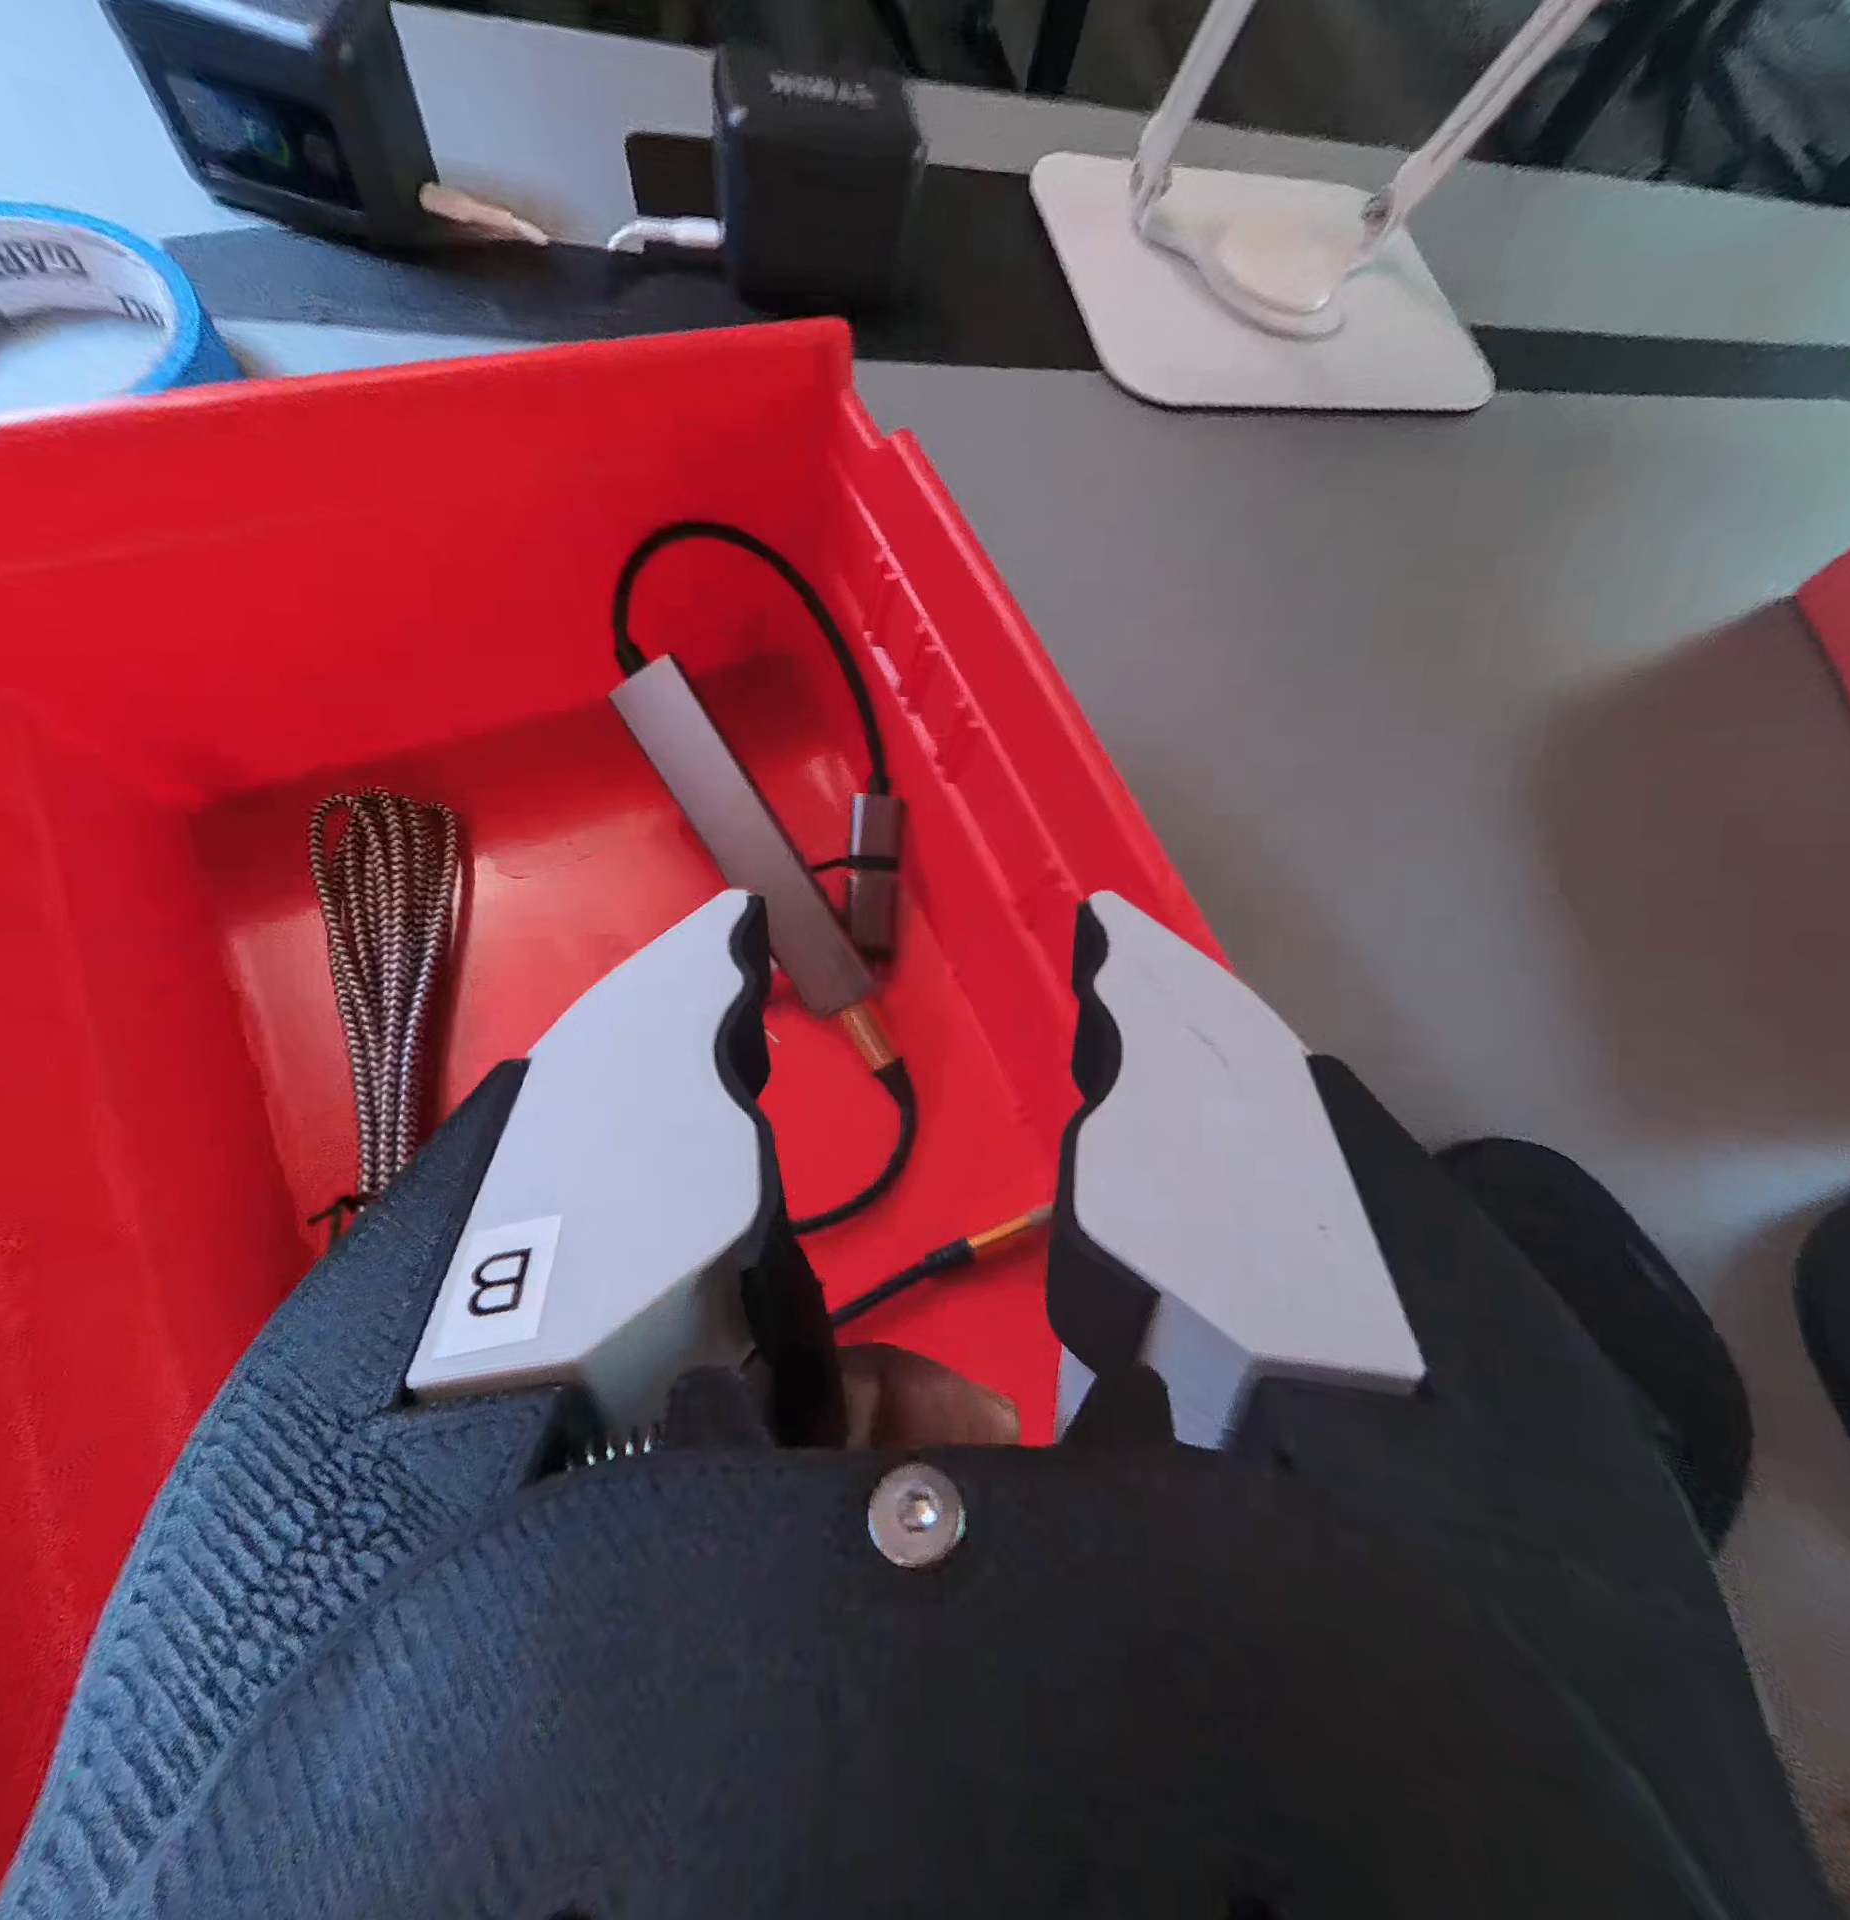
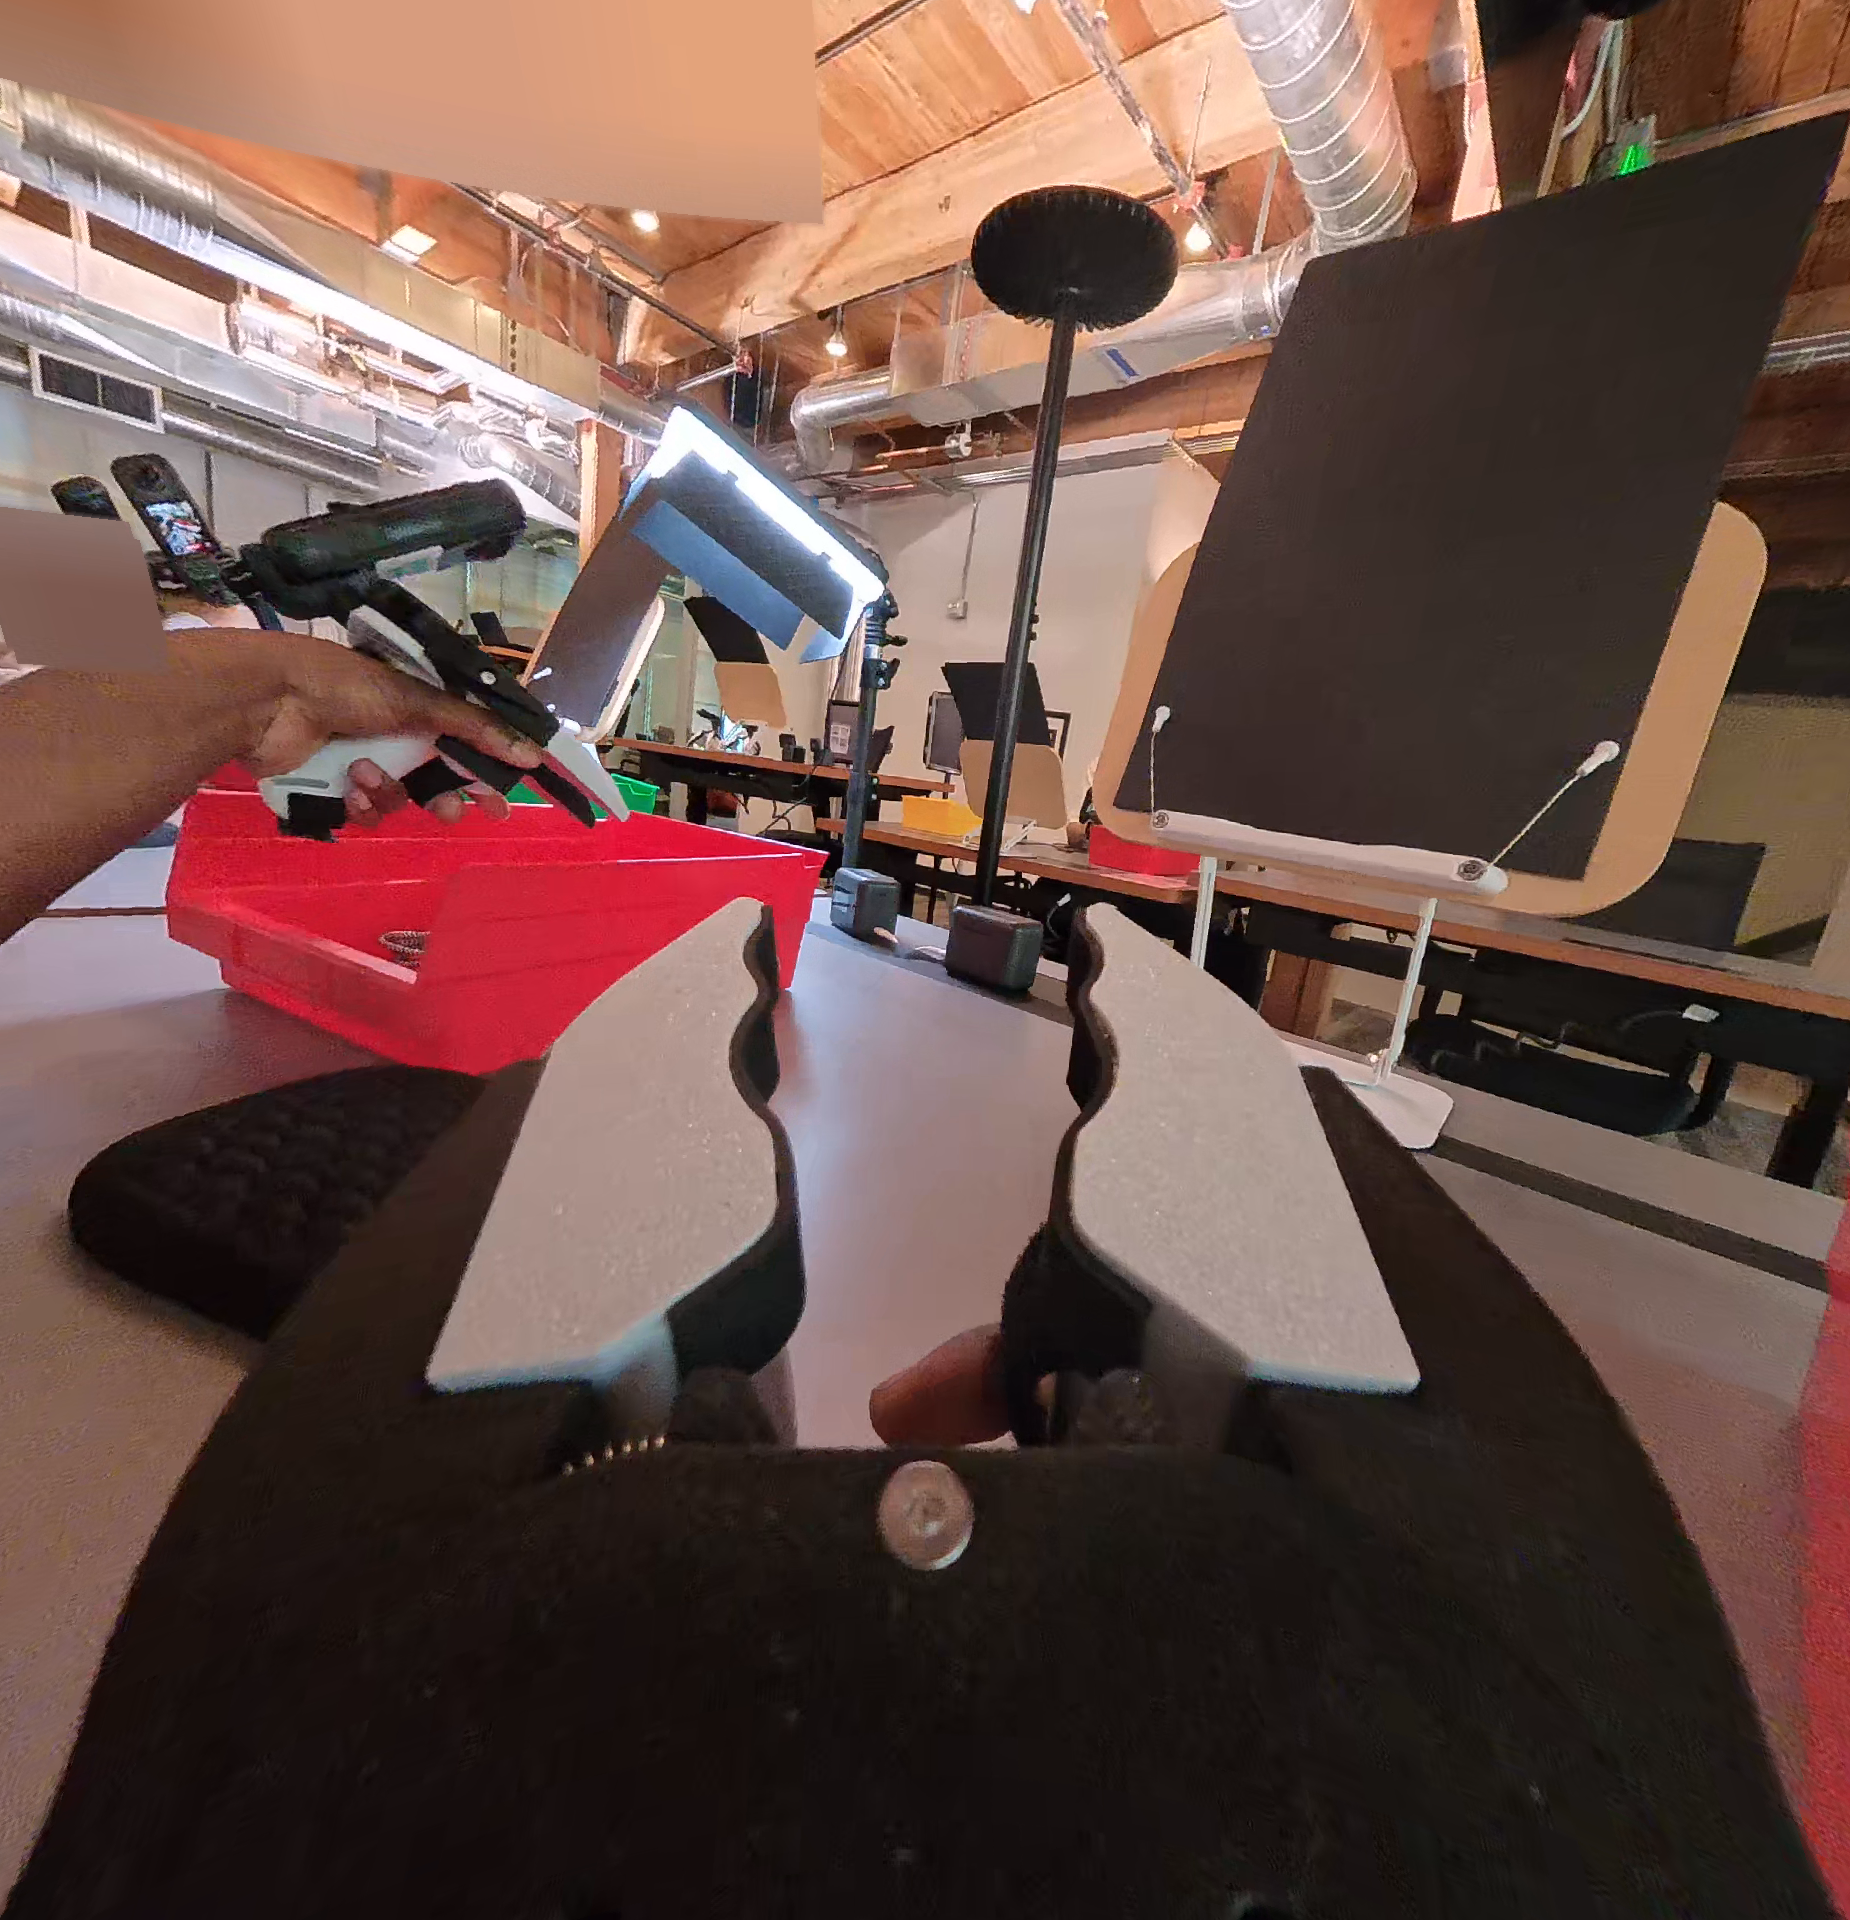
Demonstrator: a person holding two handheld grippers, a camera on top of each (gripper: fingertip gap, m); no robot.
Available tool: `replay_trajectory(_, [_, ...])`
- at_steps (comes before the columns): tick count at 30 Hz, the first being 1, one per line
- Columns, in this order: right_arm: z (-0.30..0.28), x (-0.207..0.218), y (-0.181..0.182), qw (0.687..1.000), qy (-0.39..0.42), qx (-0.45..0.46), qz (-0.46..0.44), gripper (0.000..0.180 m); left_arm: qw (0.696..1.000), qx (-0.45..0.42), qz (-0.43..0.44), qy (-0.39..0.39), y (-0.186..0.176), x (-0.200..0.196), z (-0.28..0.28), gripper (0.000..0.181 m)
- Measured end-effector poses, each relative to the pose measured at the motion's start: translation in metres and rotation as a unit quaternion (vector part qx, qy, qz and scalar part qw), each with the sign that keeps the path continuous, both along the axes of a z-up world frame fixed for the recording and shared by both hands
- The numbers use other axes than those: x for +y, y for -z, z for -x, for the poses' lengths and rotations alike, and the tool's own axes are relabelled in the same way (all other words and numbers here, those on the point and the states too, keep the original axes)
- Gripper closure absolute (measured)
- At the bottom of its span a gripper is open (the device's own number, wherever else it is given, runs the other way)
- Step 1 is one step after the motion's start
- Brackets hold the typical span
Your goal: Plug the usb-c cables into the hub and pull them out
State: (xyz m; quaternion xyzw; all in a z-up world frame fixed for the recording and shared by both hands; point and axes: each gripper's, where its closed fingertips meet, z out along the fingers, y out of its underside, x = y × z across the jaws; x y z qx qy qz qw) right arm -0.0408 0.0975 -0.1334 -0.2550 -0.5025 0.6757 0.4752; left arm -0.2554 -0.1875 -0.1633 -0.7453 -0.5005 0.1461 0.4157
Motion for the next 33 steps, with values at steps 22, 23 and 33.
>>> replay_trajectory(22, [-0.007,0.007,0.0,1.0,0.003,0.016,0.017,0.134,0.993,-0.113,0.026,-0.034,0.09,0.002,0.057,0.14])
replay_trajectory(23, [-0.007,0.007,0.0,1.0,0.003,0.016,0.018,0.134,0.994,-0.101,0.026,-0.039,0.09,-0.001,0.058,0.148])
replay_trajectory(33, [-0.004,0.007,-0.006,1.0,0.002,0.013,0.017,0.137,0.979,0.175,-0.097,0.022,-0.067,0.011,0.004,0.155])
